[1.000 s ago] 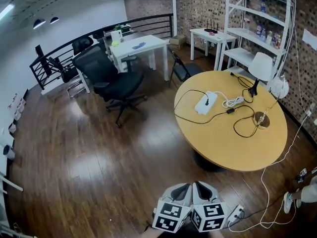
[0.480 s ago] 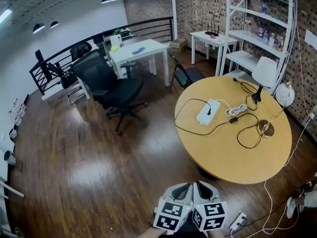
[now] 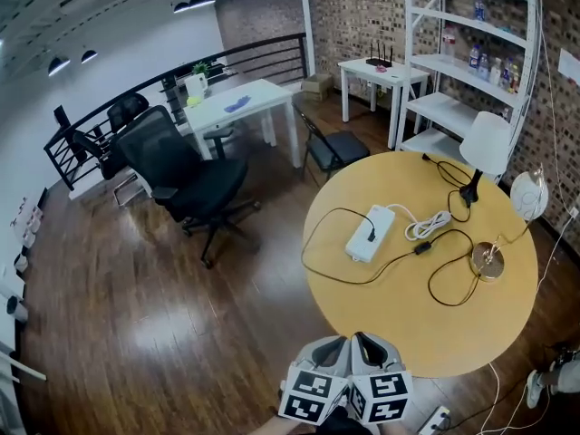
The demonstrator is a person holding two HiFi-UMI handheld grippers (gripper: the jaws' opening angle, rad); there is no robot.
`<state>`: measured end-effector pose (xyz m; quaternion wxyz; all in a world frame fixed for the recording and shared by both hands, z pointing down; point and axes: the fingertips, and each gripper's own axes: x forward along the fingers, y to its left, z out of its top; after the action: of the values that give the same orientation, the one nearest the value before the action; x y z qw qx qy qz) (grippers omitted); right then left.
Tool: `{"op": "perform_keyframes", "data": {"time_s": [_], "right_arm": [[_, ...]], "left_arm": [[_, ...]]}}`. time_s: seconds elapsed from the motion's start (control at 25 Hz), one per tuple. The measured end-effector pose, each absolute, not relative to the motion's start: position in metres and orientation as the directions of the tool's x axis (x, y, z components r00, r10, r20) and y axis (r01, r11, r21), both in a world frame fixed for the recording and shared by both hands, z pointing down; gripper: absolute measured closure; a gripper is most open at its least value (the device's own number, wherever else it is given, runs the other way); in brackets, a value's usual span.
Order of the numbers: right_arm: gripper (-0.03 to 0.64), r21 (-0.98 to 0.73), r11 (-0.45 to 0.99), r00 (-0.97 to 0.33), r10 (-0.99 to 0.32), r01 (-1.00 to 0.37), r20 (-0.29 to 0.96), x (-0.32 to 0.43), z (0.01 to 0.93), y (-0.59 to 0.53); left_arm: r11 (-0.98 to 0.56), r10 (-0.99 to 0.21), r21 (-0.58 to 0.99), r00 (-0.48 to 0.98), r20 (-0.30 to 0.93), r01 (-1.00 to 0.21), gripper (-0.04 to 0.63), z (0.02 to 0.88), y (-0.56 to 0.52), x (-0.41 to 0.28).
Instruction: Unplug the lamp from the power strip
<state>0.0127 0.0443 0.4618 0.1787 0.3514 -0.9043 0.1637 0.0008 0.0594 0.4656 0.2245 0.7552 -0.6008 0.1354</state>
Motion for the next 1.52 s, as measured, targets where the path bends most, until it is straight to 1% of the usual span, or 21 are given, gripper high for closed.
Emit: {"op": "perform_keyframes", "data": {"time_s": [0.2,0.36,0.6,0.84,1.2,1.36,1.52], "right_arm": [[0.598,-0.179,0.692,-0.688,-0.585,-0.700,0.430,0.013,0.462,-0.012],[0.598,-0.166,0.693,-0.683,-0.589,-0.702,0.431,0.018,0.463,-0.049],[0.597,-0.150,0.701,-0.678,-0.577,-0.697,0.455,0.010,0.472,-0.080],[0.594,-0.173,0.690,-0.672,-0.563,-0.702,0.482,-0.006,0.487,-0.113],[0.589,-0.152,0.600,-0.579,-0.623,-0.785,0.526,-0.030,0.504,-0.189],[0.585,-0.127,0.570,-0.535,-0.637,-0.812,0.555,-0.039,0.512,-0.218],[0.577,-0.111,0.548,-0.501,-0.640,-0.829,0.583,-0.046,0.519,-0.237]], "left_arm": [[-0.196,-0.838,0.164,0.252,0.484,-0.967,0.595,0.469,-0.001,-0.002],[-0.210,-0.829,0.147,0.256,0.498,-0.967,0.595,0.472,-0.038,0.000],[-0.196,-0.816,0.158,0.250,0.522,-0.968,0.595,0.479,-0.076,-0.011],[-0.195,-0.805,0.140,0.240,0.543,-0.971,0.595,0.497,-0.116,-0.036],[-0.350,-0.695,0.071,0.310,0.649,-0.934,0.595,0.539,-0.197,-0.075],[-0.449,-0.651,0.012,0.337,0.680,-0.894,0.595,0.555,-0.234,-0.084],[-0.548,-0.596,-0.010,0.383,0.706,-0.836,0.595,0.571,-0.261,-0.087]]}}
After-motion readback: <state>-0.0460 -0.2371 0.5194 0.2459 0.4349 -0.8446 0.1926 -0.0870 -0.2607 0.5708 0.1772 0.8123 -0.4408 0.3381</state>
